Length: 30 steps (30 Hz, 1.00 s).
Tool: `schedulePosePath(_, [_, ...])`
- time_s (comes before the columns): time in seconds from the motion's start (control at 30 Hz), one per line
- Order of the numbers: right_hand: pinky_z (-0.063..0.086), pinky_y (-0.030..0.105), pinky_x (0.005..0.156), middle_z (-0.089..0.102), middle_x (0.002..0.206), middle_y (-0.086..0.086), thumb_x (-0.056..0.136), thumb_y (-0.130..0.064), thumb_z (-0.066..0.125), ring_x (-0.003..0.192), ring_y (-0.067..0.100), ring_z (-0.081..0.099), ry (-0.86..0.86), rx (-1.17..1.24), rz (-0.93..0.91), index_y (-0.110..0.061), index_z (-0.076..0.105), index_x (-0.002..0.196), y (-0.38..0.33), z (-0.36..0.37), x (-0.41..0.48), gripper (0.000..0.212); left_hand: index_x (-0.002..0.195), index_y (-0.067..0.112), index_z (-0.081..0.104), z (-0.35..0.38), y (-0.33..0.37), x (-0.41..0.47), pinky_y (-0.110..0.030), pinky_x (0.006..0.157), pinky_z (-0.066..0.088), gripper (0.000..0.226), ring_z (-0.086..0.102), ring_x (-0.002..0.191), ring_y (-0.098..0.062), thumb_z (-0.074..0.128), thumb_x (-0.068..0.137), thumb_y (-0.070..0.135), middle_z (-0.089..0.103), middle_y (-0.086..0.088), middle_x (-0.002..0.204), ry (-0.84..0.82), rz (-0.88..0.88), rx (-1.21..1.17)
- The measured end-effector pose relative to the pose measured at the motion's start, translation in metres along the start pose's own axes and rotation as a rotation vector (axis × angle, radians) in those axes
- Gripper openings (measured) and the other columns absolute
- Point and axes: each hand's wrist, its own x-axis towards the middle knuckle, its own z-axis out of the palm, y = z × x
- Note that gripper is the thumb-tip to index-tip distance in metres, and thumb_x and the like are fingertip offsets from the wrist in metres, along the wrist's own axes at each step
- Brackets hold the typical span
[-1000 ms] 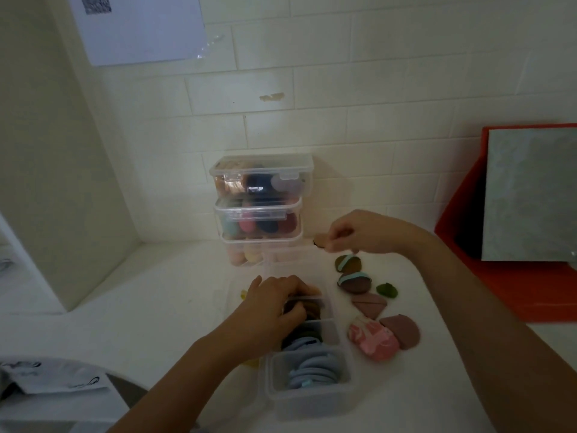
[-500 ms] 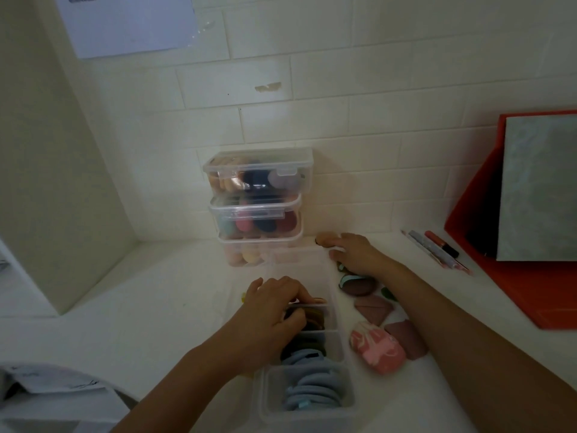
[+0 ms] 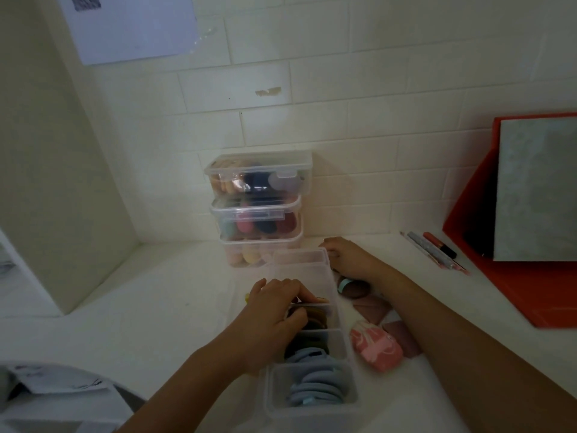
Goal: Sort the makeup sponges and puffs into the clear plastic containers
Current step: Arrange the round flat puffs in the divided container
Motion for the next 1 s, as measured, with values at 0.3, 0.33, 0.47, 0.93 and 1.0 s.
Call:
schedulePosePath(0.3, [0.044,0.028,0.064,0.065,0.077,0.014,0.080,0.001,0.058,0.067,0.016,0.053,0.128,0.119,0.080,0.004,0.067,0.079,-0.013,0.008,-0.003,0.010,0.112,0.036,0.043,0.002,-0.001,0.000,-0.031,0.104,0.030,0.023,0.039,0.104,-0.002,0.045,0.093,0.023,0.048,0.017,0.109,0.023,-0.029,-0.013])
schedulePosePath(0.33, [0.045,0.025,0.064,0.064,0.078,0.008,0.079,0.001,0.060,0.068,0.014,0.054,0.146,0.146,0.081,0.000,0.066,0.083,-0.014,0.006,-0.003,0.007,0.114,0.038,0.043,0.002,-0.002,0.000,-0.029,0.103,0.028,0.025,0.038,0.103,0.003,0.044,0.093,0.024,0.047,0.020,0.107,0.018,-0.014,-0.006])
schedulePosePath(0.47, [0.044,0.016,0.061,0.059,0.075,-0.003,0.080,0.004,0.063,0.065,0.006,0.052,0.264,0.277,0.104,-0.014,0.066,0.099,-0.020,-0.021,-0.003,0.026,0.114,0.041,0.048,0.002,-0.002,0.001,-0.027,0.102,0.025,0.029,0.034,0.099,0.016,0.036,0.087,0.038,0.045,0.027,0.104,-0.003,0.010,0.019])
schedulePosePath(0.93, [0.040,0.012,0.055,0.067,0.079,-0.008,0.081,-0.021,0.072,0.065,0.003,0.060,-0.118,-0.306,-0.135,-0.017,0.073,0.088,-0.118,-0.064,-0.063,0.008,0.087,0.034,0.044,0.006,-0.006,-0.001,-0.037,0.088,0.049,0.014,0.054,0.099,-0.015,0.042,0.082,0.021,0.058,0.003,0.104,0.086,-0.115,-0.129])
schedulePosePath(1.0, [0.040,0.014,0.056,0.067,0.080,-0.005,0.084,-0.026,0.068,0.067,0.005,0.059,-0.144,-0.400,-0.132,-0.016,0.073,0.086,-0.121,-0.052,-0.064,0.011,0.081,0.032,0.044,0.006,-0.007,-0.001,-0.036,0.082,0.049,0.015,0.055,0.094,-0.017,0.044,0.082,0.018,0.060,0.001,0.099,0.104,-0.120,-0.128])
